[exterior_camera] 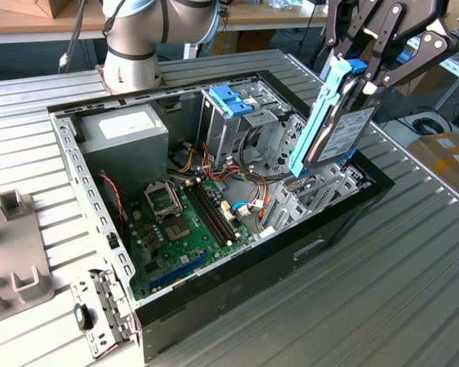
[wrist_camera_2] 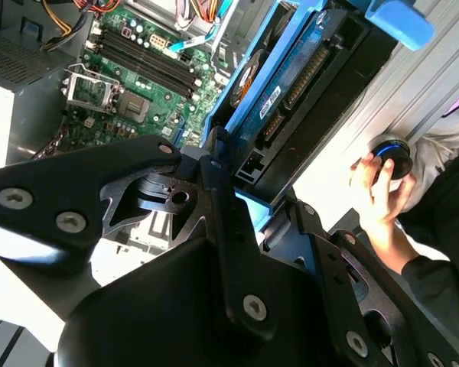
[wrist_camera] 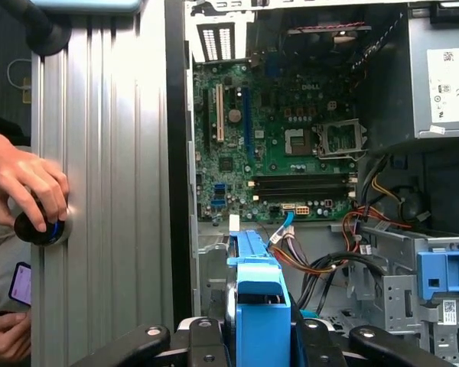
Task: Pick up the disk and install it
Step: 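Pick up the disk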
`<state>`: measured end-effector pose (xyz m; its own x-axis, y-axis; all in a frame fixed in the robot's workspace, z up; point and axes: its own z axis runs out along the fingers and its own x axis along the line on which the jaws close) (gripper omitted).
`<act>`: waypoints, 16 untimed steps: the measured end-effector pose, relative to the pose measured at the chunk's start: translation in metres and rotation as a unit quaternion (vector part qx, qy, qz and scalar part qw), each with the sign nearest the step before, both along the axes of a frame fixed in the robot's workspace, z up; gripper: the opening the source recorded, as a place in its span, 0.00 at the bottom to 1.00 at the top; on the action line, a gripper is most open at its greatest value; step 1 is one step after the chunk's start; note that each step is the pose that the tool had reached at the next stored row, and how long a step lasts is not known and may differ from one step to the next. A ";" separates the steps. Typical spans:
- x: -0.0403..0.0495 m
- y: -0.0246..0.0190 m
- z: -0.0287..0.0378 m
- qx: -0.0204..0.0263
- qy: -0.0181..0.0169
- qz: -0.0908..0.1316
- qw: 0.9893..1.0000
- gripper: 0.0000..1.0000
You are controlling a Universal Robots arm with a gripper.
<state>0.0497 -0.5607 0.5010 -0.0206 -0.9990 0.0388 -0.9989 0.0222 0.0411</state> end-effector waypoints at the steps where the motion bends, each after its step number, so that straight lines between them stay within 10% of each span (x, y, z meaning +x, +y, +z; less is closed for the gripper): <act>1: 0.0004 0.0000 0.0000 0.000 0.000 0.000 1.000 0.37; 16: 0.0070 0.0000 -0.0003 -0.002 0.000 0.000 1.000 0.37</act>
